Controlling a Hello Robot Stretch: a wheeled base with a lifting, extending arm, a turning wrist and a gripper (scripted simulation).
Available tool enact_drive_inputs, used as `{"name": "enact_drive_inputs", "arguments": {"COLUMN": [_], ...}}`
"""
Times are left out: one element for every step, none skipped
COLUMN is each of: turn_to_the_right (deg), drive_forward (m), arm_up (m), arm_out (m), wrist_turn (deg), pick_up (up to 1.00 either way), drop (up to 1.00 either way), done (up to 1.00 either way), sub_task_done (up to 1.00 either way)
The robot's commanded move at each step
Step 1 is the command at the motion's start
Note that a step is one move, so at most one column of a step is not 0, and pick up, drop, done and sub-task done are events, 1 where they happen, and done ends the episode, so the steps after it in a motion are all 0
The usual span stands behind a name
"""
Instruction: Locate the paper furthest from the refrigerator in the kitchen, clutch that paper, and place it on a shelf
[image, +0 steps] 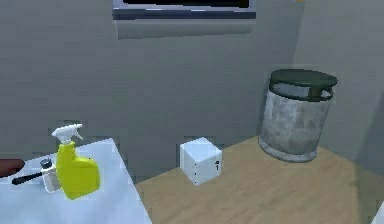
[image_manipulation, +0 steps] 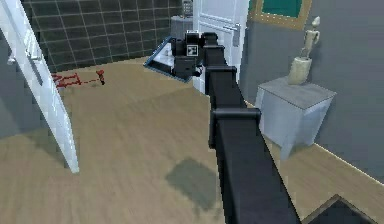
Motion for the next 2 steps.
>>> {"name": "enact_drive_inputs", "arguments": {"turn_to_the_right": [12.0, 45.0], "drive_forward": [0.0, 0.0], "arm_up": [0.0, 0.0], "arm_out": [0.0, 0.0], "wrist_turn": [0.0, 0.0], "pick_up": [0.0, 0.0], "drop": [0.0, 0.0], "done": [0.0, 0.0], "sub_task_done": [0.0, 0.0]}}
